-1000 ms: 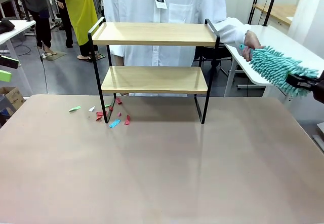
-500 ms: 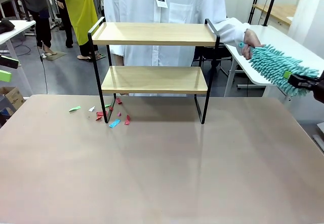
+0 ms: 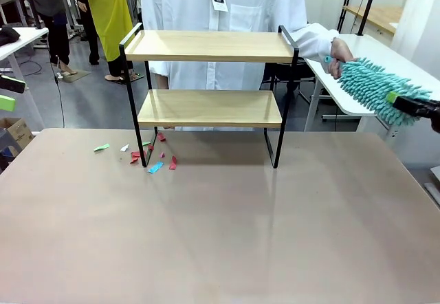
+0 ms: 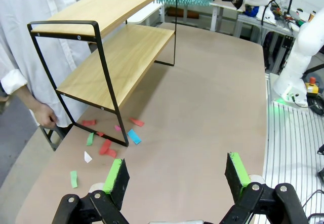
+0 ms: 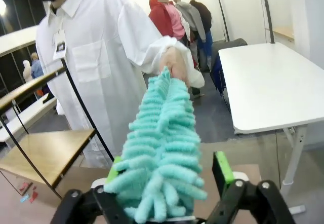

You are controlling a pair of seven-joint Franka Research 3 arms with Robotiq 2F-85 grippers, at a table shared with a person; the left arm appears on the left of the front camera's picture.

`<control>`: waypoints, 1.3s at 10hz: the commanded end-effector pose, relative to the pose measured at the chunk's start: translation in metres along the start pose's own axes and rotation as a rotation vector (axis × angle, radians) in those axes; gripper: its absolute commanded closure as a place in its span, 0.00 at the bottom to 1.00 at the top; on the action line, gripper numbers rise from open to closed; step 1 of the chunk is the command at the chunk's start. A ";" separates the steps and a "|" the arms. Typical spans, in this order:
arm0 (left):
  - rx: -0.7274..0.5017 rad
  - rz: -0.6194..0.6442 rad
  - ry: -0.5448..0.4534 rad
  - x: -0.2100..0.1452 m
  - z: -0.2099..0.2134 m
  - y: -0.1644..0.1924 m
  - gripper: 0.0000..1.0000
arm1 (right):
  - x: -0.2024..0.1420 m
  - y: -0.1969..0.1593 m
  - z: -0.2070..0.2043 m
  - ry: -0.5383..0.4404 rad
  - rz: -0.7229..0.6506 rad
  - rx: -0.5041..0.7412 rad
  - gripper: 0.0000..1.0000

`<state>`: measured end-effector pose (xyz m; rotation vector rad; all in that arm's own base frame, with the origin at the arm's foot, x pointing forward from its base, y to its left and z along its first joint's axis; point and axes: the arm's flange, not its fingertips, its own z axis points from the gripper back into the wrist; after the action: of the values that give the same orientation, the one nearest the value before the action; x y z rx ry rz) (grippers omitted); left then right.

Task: Clean the shelf.
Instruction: Hand the Duster back to the human.

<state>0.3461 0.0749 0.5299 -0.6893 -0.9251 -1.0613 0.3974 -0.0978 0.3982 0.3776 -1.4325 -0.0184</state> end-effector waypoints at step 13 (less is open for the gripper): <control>-0.003 -0.014 -0.031 0.002 0.000 0.001 0.00 | 0.204 -0.078 0.099 -0.431 -0.362 -0.068 0.00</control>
<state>0.3461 0.0750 0.5303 -0.6885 -0.9254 -1.0615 0.3510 -0.2448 0.5794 0.6071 -1.7568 -0.4688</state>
